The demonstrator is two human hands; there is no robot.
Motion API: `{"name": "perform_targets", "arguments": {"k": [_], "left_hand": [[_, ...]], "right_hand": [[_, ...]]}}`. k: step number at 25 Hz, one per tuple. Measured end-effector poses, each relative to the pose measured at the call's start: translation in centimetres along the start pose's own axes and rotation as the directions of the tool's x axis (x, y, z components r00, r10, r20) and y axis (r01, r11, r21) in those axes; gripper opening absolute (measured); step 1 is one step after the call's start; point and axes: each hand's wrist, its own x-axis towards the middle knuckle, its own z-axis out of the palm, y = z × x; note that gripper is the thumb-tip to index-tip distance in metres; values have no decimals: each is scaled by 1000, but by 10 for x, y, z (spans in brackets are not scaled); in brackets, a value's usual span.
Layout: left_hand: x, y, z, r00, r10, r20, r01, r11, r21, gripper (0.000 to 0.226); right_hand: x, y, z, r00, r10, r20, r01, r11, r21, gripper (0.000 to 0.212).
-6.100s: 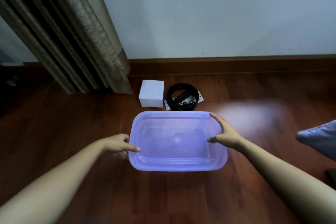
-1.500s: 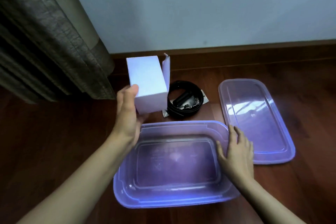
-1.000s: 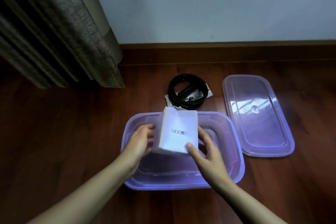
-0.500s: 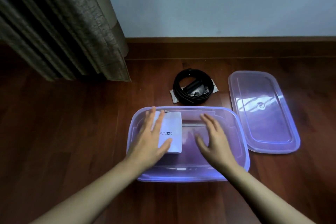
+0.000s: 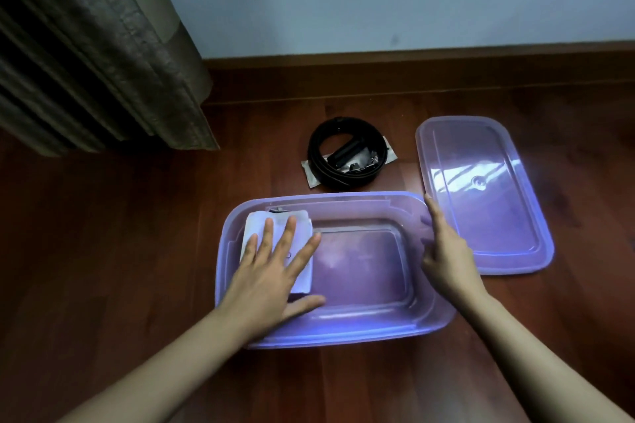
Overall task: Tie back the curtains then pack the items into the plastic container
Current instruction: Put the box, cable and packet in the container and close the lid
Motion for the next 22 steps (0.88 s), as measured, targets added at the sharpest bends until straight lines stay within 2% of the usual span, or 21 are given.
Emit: {"name": "perform_targets", "arguments": {"k": [1, 3, 4, 6, 8, 10, 11, 15, 17, 20, 21, 22], "left_hand": [[12, 6, -11, 998, -36, -46, 29, 990, -141, 79], [54, 13, -32, 987, -103, -123, 42, 907, -418, 63], [81, 14, -39, 984, -109, -138, 30, 880, -475, 56], [141, 10, -41, 995, -43, -88, 1, 902, -431, 45], [193, 6, -31, 990, 12, 143, 43, 925, -378, 53], [222, 10, -18, 931, 33, 363, 73, 958, -276, 63], [227, 15, -13, 910, 31, 414, 70, 972, -226, 62], [233, 28, 5, 922, -139, 362, 200, 970, -136, 50], [234, 35, 3, 925, -173, 339, 228, 965, -132, 43], [230, 30, -2, 947, -152, 281, 196, 971, -134, 36], [227, 27, -7, 967, -124, 221, 152, 982, -114, 36], [222, 24, -13, 992, -76, 96, 83, 994, -75, 37]], "right_hand": [[0, 1, 1, 1000, -10, 0, 10, 1000, 10, 86], [0, 3, 0, 1000, -11, -6, 11, 999, 34, 86], [0, 3, 0, 1000, -10, -10, 10, 999, 49, 86], [0, 3, 0, 1000, 3, -12, -2, 996, 87, 88], [1, 4, 0, 1000, 3, -14, -1, 994, 111, 87], [1, 5, 0, 1000, -3, -9, 4, 991, 133, 86], [0, 6, 0, 1000, 1, -3, -1, 989, 147, 87], [2, 7, -1, 999, 35, 8, -36, 978, 204, 90], [1, 6, -3, 998, 55, 27, -60, 963, 262, 87], [0, 9, -3, 999, 46, 26, -52, 938, 343, 79], [0, 11, -3, 999, 43, 28, -50, 930, 363, 77], [2, 12, -2, 999, 37, 30, -46, 921, 386, 74]]}}
